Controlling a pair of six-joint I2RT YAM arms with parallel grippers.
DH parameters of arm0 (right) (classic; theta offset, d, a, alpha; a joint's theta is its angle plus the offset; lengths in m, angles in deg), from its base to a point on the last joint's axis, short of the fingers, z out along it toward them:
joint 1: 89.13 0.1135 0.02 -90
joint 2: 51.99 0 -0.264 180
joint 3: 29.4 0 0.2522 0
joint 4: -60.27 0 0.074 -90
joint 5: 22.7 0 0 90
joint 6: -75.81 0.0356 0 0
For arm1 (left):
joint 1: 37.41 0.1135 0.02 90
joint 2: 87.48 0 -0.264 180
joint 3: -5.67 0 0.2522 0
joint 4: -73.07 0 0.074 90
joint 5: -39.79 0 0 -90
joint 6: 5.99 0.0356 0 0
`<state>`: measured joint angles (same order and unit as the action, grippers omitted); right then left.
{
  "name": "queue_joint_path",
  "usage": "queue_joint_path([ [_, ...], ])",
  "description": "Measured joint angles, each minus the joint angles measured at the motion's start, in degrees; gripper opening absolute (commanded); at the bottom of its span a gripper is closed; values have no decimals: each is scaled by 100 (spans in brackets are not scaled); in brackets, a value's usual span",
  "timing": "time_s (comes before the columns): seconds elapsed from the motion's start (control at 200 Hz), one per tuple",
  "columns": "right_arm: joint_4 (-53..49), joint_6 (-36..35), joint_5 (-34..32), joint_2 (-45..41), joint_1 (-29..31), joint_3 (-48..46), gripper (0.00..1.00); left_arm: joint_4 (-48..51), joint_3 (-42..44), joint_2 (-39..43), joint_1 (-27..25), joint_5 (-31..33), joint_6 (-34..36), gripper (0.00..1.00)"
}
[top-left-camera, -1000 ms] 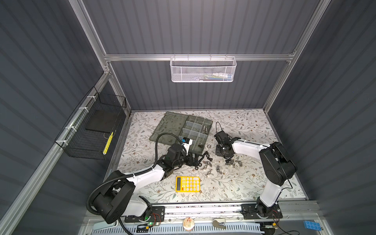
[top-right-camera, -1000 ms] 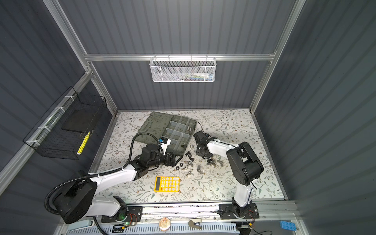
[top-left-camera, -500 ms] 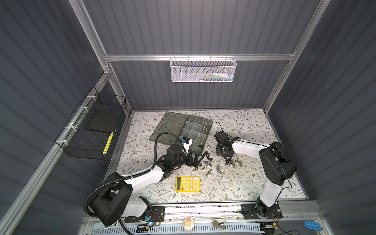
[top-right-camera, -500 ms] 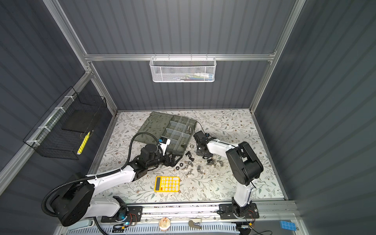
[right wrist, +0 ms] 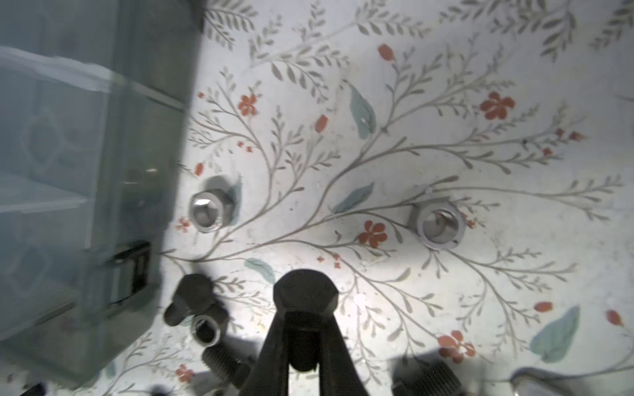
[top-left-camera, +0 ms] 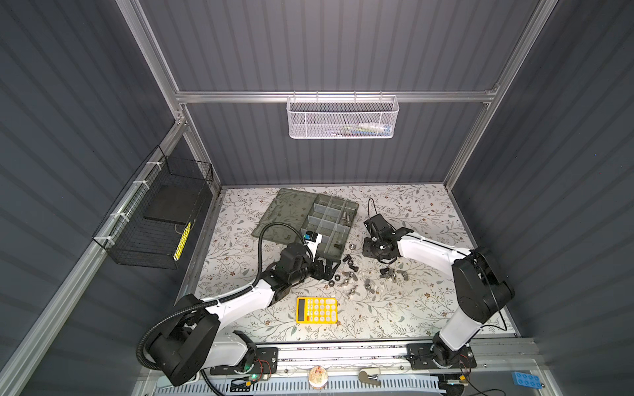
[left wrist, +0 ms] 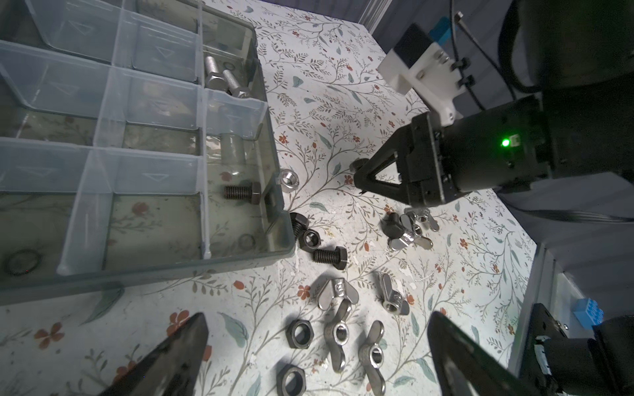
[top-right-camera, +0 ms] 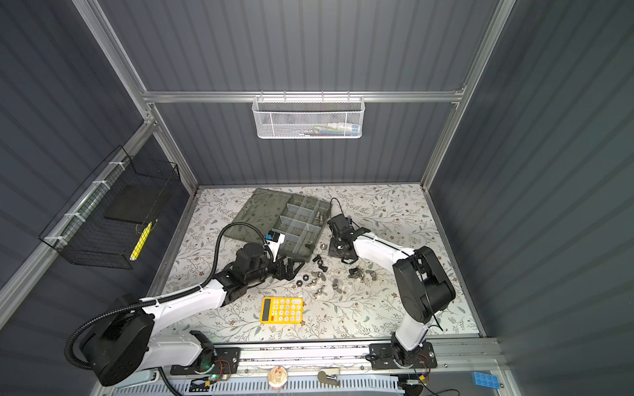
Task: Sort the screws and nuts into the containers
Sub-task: 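Carry the black bolt with the right gripper over the organizer compartment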
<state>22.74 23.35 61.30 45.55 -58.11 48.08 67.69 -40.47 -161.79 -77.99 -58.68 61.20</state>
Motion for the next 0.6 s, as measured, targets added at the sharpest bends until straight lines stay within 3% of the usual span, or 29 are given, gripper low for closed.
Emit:
queue_joint_path([
  [0.325, 352, 72, 612, 149, 201, 866, 8, 442, -9, 125, 0, 835, 81, 100],
  [0.6, 688, 254, 970, 973, 302, 1690, 8, 640, -33, 125, 0, 1191, 109, 100],
])
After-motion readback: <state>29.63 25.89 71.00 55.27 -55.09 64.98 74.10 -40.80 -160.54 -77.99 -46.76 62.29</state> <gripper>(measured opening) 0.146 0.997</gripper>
